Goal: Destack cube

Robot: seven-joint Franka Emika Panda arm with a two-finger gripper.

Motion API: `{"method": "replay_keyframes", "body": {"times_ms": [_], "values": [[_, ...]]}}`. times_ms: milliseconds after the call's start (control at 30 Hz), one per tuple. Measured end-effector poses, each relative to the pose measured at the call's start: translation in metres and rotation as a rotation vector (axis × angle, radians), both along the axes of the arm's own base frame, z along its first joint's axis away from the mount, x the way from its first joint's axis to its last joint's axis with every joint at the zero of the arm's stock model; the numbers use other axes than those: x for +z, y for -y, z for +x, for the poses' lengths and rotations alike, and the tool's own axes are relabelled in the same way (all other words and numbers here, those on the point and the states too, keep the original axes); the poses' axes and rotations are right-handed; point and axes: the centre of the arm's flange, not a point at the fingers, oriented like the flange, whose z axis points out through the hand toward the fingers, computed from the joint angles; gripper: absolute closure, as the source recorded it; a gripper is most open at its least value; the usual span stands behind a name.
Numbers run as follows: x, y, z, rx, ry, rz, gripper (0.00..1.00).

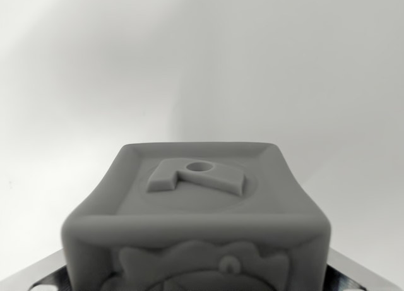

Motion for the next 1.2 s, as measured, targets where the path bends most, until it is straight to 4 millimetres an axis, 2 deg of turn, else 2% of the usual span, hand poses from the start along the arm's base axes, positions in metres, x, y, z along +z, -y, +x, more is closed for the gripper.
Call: {"method": "replay_keyframes", "body": {"times_ms": [467,1000,1033,1200], "values": [[-0.02,0.0,0.0,0.001,0.001,0.0,1.0],[-0.029,0.0,0.0,0.0,0.001,0.001,1.0],[-0.029,0.0,0.0,0.0,0.001,0.001,0.0],[-0.029,0.0,0.0,0.0,0.002,0.001,0.0]]}}
